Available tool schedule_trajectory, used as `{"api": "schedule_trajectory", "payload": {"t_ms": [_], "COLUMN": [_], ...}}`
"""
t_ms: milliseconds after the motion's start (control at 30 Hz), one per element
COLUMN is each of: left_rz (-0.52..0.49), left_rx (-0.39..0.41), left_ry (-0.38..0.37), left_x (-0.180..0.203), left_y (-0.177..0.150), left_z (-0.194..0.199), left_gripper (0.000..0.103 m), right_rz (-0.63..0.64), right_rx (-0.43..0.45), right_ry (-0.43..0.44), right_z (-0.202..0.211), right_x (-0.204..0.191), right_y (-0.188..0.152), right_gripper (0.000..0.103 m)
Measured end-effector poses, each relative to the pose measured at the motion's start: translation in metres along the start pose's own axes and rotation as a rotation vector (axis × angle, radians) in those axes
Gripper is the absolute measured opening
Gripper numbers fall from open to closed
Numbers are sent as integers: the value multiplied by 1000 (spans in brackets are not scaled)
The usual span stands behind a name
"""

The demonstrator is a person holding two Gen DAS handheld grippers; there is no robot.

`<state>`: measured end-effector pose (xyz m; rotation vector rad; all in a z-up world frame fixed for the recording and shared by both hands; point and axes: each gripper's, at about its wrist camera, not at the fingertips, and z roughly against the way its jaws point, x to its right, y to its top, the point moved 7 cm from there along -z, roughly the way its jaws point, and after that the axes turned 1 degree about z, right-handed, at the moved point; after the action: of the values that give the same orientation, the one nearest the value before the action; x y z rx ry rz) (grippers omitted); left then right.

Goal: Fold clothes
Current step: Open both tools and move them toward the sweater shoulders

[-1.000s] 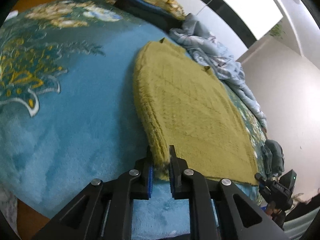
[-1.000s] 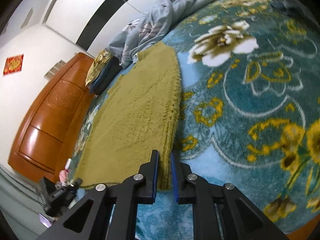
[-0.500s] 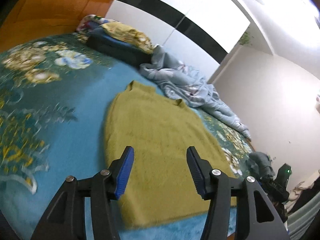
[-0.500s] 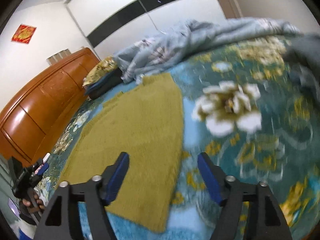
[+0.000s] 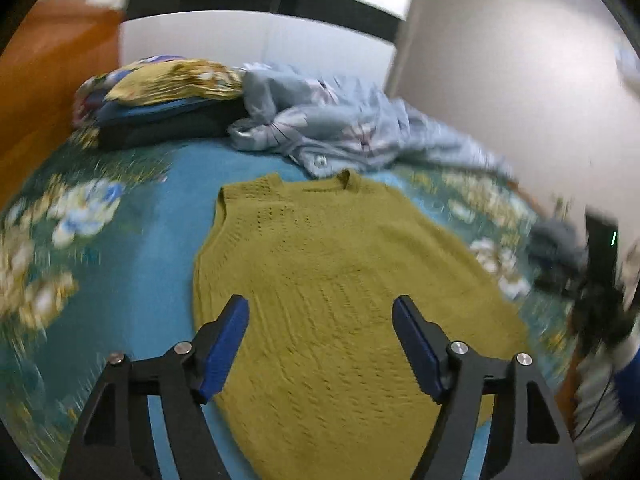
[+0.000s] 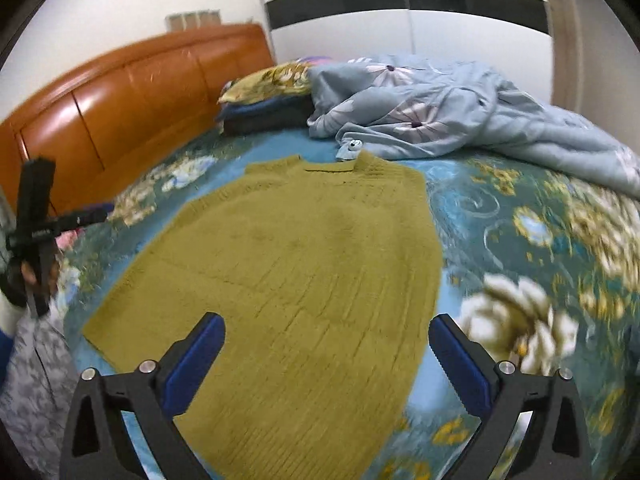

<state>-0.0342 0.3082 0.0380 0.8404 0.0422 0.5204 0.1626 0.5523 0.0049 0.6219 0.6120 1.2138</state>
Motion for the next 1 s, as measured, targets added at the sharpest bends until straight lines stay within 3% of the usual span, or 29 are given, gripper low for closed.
{"api": "schedule_trajectory", "payload": {"t_ms": [167, 300, 400, 633, 767, 900, 1000], "left_rz": [-152, -132, -98, -77, -104, -109, -83], "left_rx": [-60, -88, -131, -187, -220, -197, -192], "left_ry": [13, -12, 6, 64, 143, 171, 180], "left_x": [-3, -29, -53, -94, -116, -130, -141], "left_y": [36, 67, 82, 102, 109, 118, 120], "left_z": [-42, -86, -120, -194, -230, -249, -261], "left_gripper": [76, 76, 76, 76, 75, 75, 75], "right_rz": [153, 220, 267, 230, 202, 204, 198], "right_rx": [-101, -102, -91, -141, -182, -200, -210], "right_ry": [0, -10, -66, -123, -125, -128, -113], "right_z": [-44, -79, -108, -182, -223, -255, -272], "right_x": [6, 23, 42, 89, 107, 112, 115], "right_y": [32, 64, 89, 127, 139, 146, 150], "right_gripper": [103, 103, 103, 103, 103, 101, 94]}}
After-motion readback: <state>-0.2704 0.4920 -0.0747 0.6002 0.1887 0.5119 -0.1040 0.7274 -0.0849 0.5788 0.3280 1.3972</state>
